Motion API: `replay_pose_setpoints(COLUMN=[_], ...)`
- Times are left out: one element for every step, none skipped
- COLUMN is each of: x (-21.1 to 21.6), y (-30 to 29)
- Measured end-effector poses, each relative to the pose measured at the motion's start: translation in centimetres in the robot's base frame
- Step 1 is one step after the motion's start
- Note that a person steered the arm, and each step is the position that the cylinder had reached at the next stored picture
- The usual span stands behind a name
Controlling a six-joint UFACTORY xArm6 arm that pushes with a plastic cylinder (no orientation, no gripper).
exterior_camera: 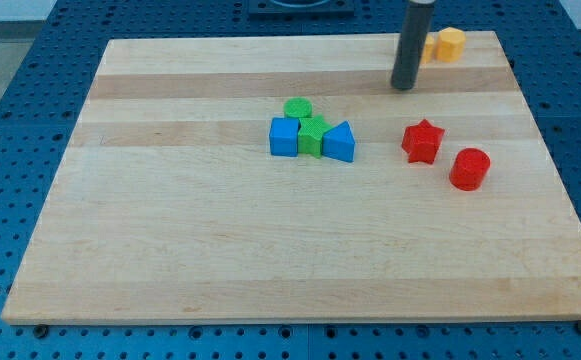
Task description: Nudge the line of blocks a bit right
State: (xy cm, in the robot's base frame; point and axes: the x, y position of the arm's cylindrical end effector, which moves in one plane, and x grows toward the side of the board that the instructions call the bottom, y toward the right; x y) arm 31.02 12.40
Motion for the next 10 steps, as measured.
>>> replay_pose_setpoints(x=[0.4,0.4,0.4,0.9,3.3,6.8,9.5,11.0,11.1,10.5], y=[-3.5,-7.3,-11.9,-16.5,-19.9,-22.0,-22.1,-21.0,-18.7,-17.2])
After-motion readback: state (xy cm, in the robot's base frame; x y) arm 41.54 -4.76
